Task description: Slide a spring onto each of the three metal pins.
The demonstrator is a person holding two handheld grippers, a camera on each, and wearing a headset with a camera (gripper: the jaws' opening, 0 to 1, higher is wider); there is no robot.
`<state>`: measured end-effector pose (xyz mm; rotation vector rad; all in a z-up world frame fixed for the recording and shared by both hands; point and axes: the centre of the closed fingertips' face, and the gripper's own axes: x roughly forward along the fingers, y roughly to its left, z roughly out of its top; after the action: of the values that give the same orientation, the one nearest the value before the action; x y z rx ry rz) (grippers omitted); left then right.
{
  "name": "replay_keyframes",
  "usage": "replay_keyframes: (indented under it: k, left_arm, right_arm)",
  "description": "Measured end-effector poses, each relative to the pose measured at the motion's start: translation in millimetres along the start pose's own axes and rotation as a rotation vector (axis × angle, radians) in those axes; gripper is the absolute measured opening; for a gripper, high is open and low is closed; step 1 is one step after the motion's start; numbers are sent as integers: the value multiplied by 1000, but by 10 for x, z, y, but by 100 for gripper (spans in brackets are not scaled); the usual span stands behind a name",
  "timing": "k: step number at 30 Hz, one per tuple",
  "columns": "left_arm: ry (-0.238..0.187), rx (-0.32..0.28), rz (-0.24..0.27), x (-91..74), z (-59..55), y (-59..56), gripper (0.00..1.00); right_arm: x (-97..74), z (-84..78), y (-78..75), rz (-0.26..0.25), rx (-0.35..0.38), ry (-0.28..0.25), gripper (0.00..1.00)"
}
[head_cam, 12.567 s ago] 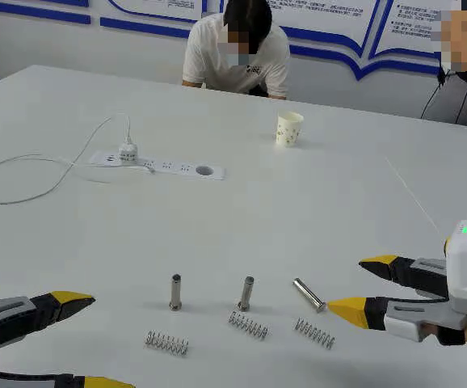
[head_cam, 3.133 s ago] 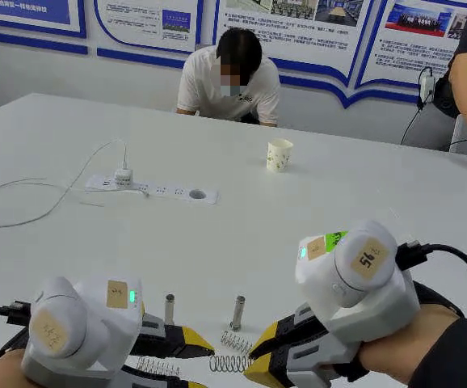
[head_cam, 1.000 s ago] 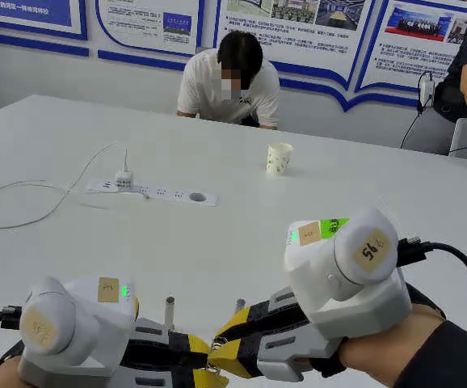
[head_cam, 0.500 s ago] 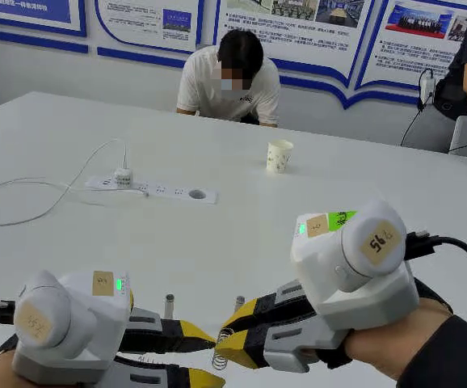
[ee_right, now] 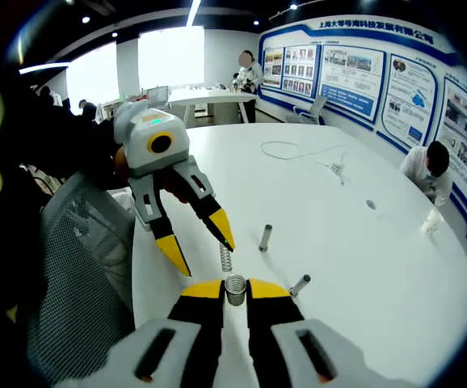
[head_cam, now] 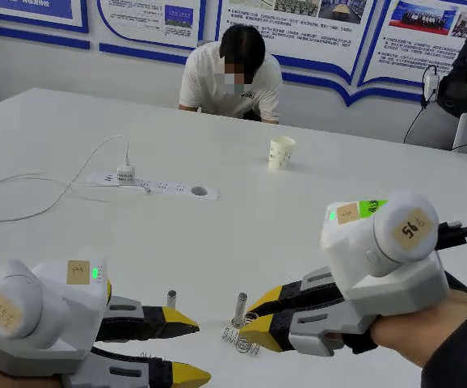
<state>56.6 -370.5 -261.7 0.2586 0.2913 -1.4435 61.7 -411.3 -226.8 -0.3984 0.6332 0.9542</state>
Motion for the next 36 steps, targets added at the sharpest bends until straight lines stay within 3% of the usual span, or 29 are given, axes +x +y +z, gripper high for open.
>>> replay_keyframes:
  k: [20,36]
  left_arm:
    - [-25,-64,106,-378,-46,195,47]
    - [-50,-106,169,-545,-90,229,52]
  right_arm:
    - [-425,-188,-498,-141,85,-15,12]
    - [-597,-289,-854,-234,120,-16,12]
